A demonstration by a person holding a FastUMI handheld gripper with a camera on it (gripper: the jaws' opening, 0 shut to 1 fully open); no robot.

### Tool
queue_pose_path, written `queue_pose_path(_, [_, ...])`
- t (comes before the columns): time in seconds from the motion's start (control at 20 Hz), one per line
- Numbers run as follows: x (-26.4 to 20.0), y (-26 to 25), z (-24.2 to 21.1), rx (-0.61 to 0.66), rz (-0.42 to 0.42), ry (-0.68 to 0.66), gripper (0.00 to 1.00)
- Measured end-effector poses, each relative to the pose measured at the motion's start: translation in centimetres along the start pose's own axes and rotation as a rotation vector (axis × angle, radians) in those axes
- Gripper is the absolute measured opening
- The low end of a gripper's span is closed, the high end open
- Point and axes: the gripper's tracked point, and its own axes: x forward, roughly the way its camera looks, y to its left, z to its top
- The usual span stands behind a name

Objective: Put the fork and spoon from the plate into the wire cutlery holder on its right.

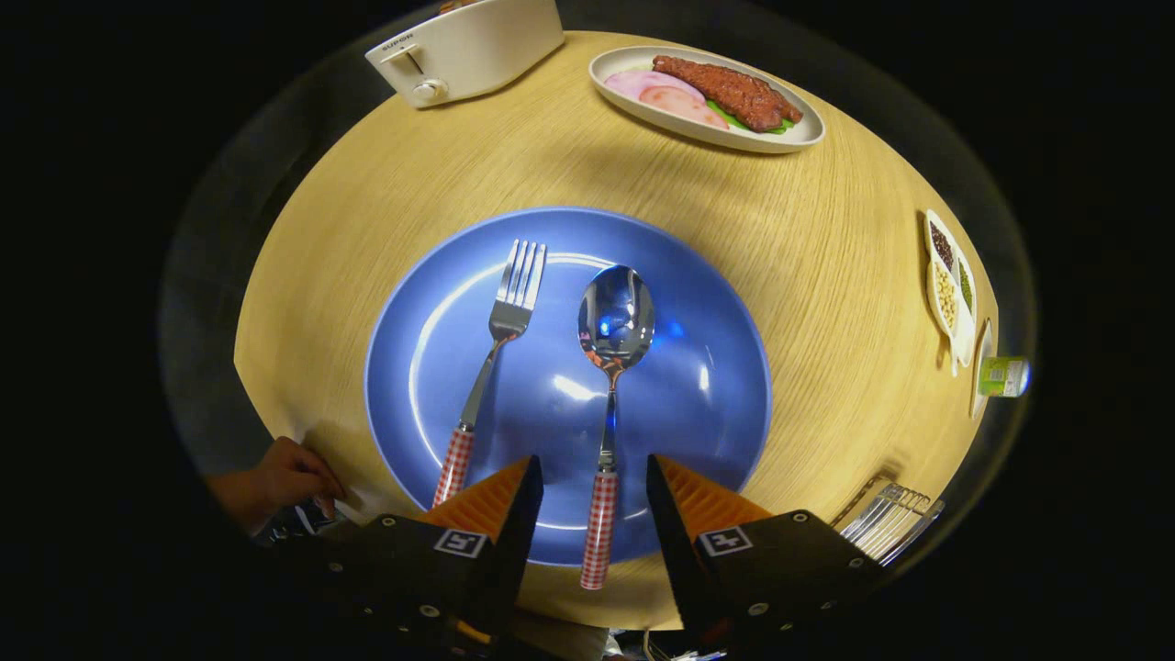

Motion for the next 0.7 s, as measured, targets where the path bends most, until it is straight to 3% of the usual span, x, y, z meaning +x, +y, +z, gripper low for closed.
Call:
queue_pose_path(0.2, [0.5,-0.8,0.1,-0.017,-0.042,-0.003,0.32])
queue_pose_path(0.3, [0.1,-0.5,0.0,0.025,-0.028,0.012,0.18])
queue_pose_path(0.4, [-0.1,-0.1,-0.1,0.077,0.006,0.031,0.11])
queue_pose_path(0.7, [-3.1,0.3,-0.3,0.170,0.094,0.007,0.11])
